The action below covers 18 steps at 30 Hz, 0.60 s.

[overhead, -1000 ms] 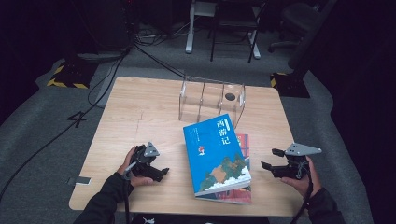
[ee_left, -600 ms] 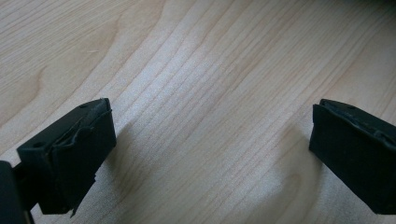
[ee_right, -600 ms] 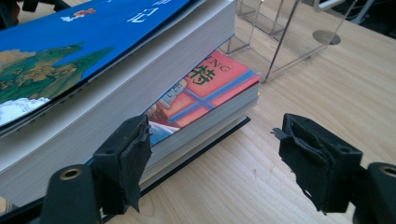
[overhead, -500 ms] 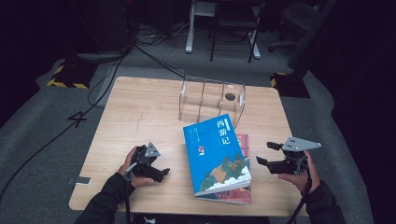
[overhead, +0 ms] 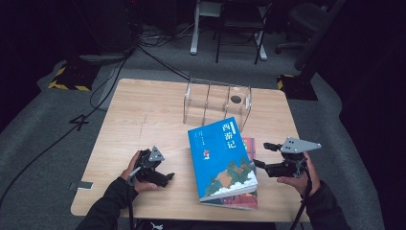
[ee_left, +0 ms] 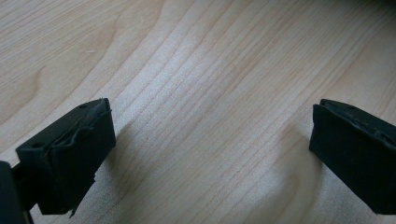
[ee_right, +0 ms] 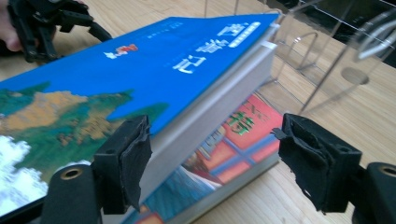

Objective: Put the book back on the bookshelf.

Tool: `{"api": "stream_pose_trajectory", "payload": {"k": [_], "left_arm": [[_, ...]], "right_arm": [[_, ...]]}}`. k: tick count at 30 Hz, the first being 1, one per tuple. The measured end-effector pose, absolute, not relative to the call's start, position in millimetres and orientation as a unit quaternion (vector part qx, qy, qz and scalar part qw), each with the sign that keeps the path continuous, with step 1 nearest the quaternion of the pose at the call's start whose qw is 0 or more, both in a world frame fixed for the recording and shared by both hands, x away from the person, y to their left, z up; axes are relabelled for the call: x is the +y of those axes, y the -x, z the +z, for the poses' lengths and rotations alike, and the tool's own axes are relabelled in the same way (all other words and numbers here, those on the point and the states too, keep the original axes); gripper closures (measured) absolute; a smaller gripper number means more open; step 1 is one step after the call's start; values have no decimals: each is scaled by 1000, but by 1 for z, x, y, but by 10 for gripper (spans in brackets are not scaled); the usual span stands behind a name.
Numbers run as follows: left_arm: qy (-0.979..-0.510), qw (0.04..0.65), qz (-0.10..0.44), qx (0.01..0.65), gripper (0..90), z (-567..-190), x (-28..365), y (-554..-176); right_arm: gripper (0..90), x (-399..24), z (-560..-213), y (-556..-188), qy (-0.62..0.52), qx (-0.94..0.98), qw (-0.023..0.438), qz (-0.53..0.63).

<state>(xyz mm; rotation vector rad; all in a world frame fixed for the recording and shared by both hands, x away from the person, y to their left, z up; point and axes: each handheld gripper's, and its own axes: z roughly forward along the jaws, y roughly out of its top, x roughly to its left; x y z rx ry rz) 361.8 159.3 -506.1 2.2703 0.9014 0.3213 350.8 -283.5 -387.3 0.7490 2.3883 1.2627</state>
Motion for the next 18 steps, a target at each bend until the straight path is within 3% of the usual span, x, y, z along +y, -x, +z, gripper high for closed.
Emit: {"api": "stream_pose_trajectory", "payload": {"k": [18], "left_arm": [[-869, 331, 122, 347, 2, -506, 157, -361]], "right_arm": [[238, -250, -384, -344, -228, 857, 141, 440]]}}
